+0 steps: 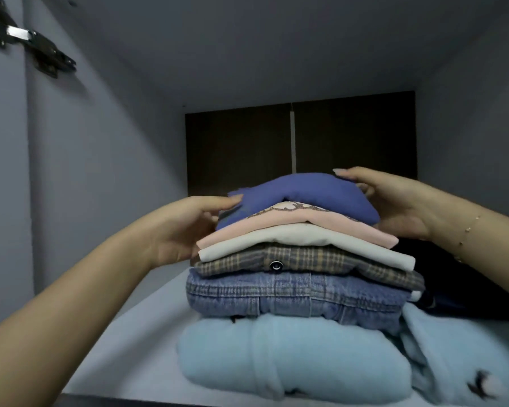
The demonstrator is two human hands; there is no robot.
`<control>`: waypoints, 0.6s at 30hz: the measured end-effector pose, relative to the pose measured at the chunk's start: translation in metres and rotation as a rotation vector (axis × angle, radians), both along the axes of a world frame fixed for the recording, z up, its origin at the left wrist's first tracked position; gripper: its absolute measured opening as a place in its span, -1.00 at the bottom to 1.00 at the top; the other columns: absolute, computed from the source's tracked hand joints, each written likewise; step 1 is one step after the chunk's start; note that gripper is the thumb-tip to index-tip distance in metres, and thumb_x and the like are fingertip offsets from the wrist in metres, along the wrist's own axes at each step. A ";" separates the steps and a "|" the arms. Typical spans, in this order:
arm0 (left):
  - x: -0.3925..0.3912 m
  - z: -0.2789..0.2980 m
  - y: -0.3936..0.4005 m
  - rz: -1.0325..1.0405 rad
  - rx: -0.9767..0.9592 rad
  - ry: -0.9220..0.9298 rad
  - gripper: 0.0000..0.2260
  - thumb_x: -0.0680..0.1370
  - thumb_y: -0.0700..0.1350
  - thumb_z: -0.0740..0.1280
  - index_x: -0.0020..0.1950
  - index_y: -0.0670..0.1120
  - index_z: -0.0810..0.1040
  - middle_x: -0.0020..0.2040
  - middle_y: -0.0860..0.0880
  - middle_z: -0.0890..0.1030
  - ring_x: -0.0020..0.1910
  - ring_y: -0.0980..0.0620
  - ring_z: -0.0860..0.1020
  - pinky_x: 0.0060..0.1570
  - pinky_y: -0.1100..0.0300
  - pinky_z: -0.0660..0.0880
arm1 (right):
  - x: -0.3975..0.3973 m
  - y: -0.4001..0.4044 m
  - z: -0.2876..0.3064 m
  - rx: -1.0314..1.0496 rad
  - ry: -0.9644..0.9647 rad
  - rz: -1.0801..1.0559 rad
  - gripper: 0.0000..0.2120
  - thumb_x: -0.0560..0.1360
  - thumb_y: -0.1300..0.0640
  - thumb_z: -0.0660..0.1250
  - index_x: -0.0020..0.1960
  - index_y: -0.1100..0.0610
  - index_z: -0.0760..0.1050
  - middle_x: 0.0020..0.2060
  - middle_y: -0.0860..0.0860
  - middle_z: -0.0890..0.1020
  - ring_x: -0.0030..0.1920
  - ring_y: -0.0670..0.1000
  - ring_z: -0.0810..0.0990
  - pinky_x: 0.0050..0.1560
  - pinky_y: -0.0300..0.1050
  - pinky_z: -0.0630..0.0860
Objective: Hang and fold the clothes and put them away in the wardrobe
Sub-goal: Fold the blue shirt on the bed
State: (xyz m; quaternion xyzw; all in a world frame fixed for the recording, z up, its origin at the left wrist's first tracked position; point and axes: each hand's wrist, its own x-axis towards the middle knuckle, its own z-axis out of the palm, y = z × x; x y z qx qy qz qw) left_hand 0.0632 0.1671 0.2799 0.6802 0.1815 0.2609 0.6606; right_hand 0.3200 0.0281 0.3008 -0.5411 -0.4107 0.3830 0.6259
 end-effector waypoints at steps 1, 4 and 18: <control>0.003 0.000 -0.007 0.080 0.079 -0.009 -0.73 0.43 -0.06 0.40 0.11 -0.06 0.64 -0.03 -0.05 0.71 -0.17 0.06 0.68 -0.21 0.25 0.62 | -0.006 -0.001 0.001 -0.011 -0.005 -0.024 -0.46 0.35 -0.06 0.46 0.26 0.13 0.51 0.13 0.15 0.62 0.03 0.13 0.61 -0.02 0.01 0.56; 0.010 0.008 -0.019 0.275 0.158 -0.154 -0.74 0.53 -0.21 0.37 0.21 -0.08 0.54 -0.11 -0.04 0.70 -0.25 0.09 0.66 -0.27 0.28 0.61 | -0.023 -0.003 0.003 -0.005 -0.037 -0.089 -0.58 0.44 0.04 0.42 0.26 0.16 0.52 0.16 0.15 0.62 0.00 0.10 0.60 0.05 0.01 0.54; -0.016 -0.003 0.001 0.013 -0.219 -0.101 -0.64 0.43 -0.16 0.30 0.20 -0.26 0.52 0.03 -0.23 0.62 -0.12 -0.10 0.63 -0.08 0.00 0.64 | -0.004 -0.023 -0.022 -0.064 0.137 -0.054 -0.79 0.55 0.11 0.21 0.11 0.22 0.41 -0.19 0.19 0.47 -0.29 0.10 0.54 -0.42 -0.10 0.61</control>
